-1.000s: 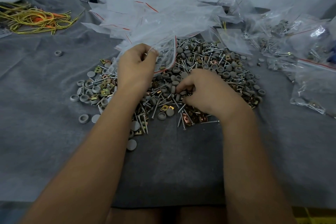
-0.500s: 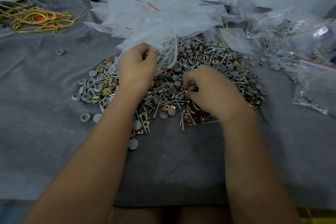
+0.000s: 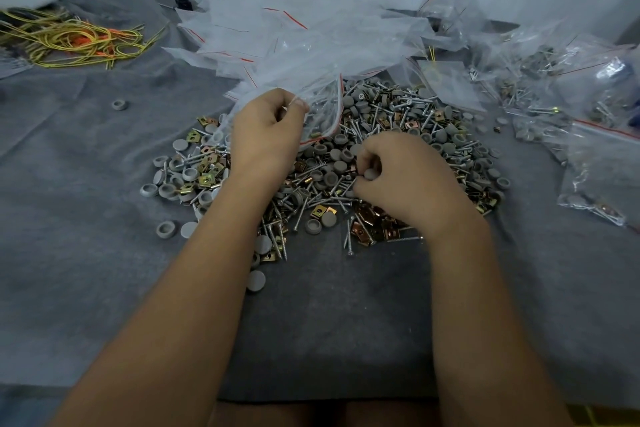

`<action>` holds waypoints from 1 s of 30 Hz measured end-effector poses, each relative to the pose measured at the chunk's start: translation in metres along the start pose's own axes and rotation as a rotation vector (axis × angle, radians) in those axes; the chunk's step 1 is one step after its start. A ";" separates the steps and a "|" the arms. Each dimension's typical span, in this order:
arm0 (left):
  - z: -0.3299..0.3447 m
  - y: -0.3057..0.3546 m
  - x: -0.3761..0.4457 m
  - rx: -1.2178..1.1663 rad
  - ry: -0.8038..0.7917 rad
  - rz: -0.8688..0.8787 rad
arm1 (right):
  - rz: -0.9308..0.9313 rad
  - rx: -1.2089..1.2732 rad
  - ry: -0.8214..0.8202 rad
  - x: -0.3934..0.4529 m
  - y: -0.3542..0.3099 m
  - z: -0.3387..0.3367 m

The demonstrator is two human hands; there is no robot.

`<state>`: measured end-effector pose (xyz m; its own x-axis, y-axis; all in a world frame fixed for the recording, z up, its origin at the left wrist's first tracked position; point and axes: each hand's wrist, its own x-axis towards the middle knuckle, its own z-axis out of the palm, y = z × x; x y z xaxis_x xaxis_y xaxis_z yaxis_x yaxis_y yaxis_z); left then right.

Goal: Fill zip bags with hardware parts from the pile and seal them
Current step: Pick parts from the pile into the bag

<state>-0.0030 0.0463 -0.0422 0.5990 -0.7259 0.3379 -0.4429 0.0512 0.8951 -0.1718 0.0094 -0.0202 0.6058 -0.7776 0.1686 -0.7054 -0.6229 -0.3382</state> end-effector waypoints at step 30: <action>0.003 -0.001 -0.001 -0.018 -0.005 0.014 | 0.115 0.906 0.384 0.030 -0.002 0.015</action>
<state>-0.0050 0.0452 -0.0444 0.5893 -0.7288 0.3486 -0.4391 0.0733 0.8955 -0.1469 -0.0109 -0.0283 0.2774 -0.9043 0.3246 -0.1071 -0.3648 -0.9249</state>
